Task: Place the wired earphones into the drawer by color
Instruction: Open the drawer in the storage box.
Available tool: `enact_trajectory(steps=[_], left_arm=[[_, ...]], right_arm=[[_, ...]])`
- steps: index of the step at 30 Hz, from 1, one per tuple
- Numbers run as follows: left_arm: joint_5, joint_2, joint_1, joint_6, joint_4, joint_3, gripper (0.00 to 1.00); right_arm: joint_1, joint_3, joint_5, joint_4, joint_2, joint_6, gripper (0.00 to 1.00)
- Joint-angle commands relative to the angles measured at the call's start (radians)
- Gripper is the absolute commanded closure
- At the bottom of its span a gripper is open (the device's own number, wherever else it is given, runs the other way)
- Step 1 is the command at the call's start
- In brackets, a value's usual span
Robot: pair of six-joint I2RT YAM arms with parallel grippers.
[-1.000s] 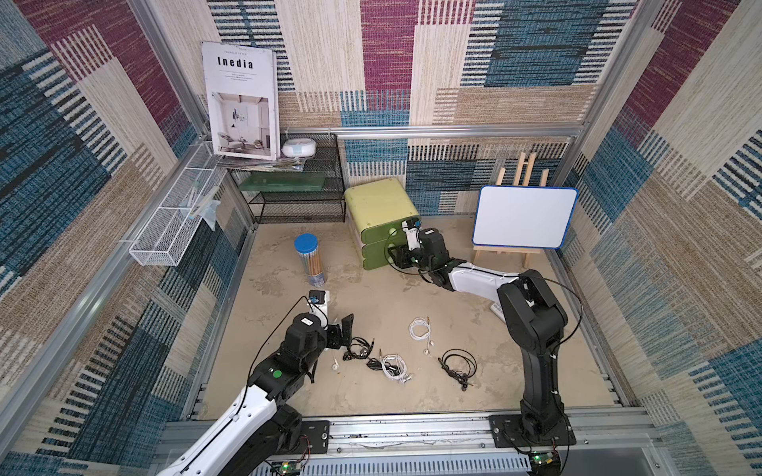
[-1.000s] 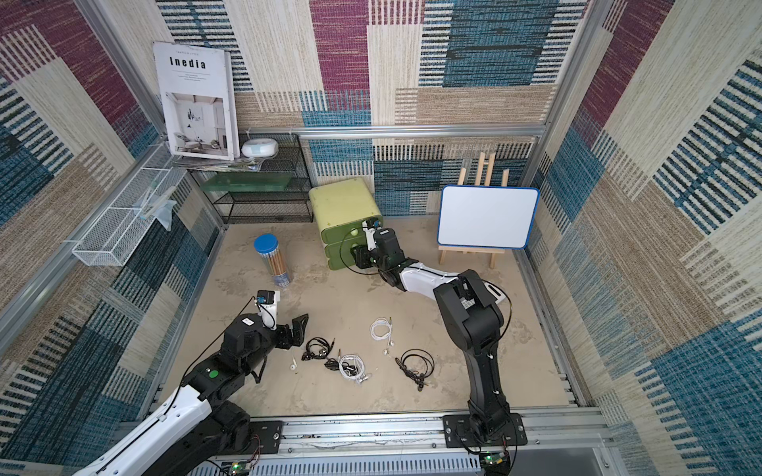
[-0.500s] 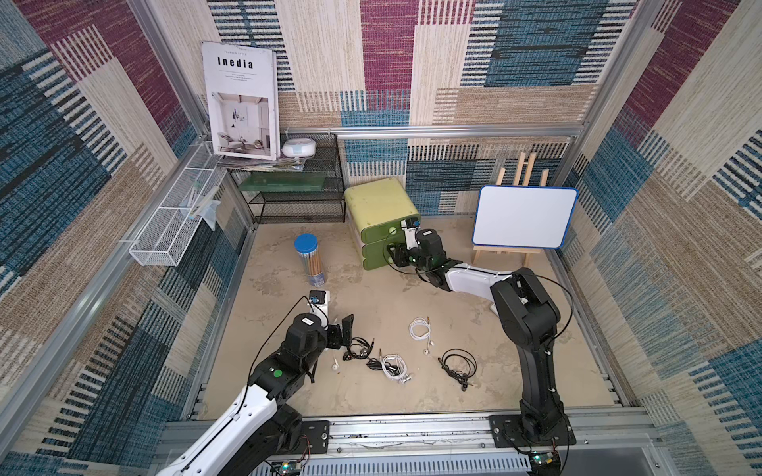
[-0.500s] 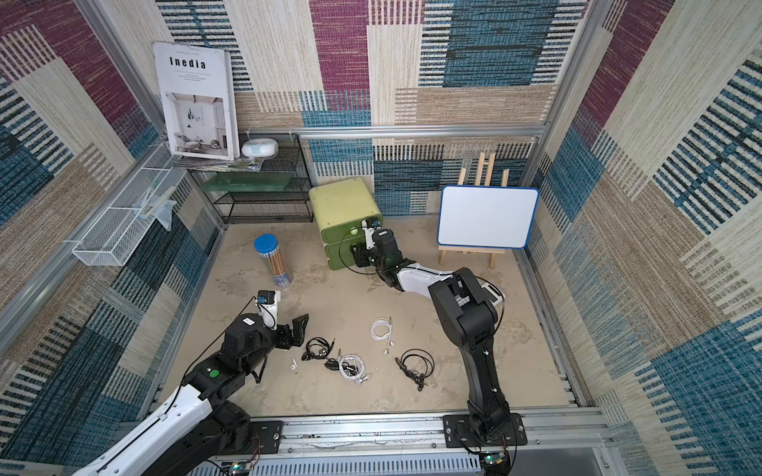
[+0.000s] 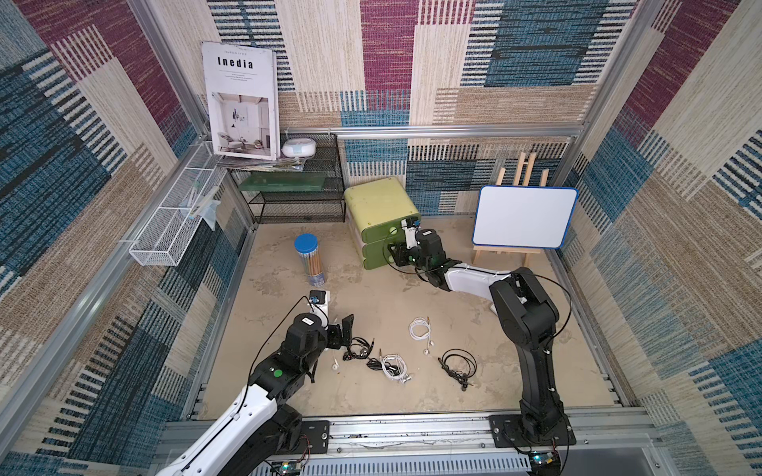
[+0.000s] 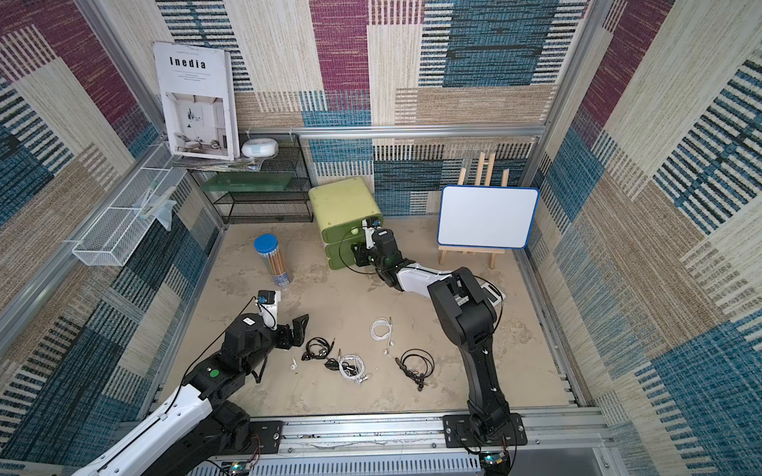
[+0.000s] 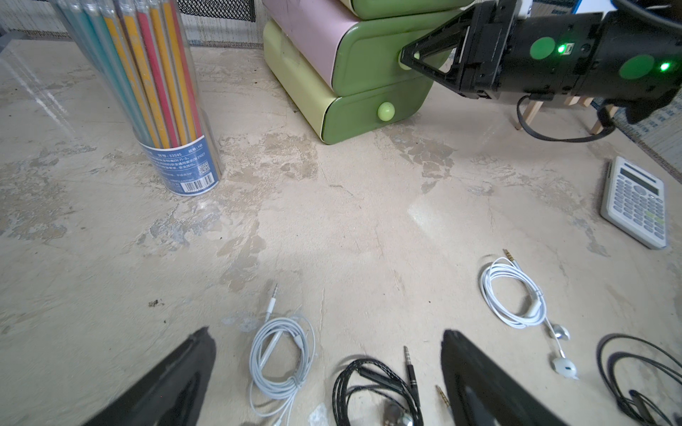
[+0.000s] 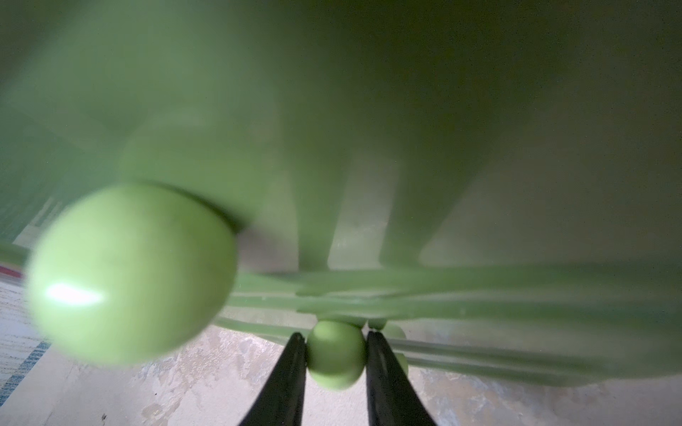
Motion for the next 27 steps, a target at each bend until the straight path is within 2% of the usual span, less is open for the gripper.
enact_trajectory(steps=[1,27], left_arm=[[0.007,0.002,0.001,0.006,0.016,0.005,0.01],[0.011,-0.003,0.001,0.006,0.015,0.005,0.01]], right_arm=[[0.0,-0.007,0.011,0.026,-0.017,0.003,0.7],[0.013,-0.206,0.031,0.052,-0.177,0.013,0.71]])
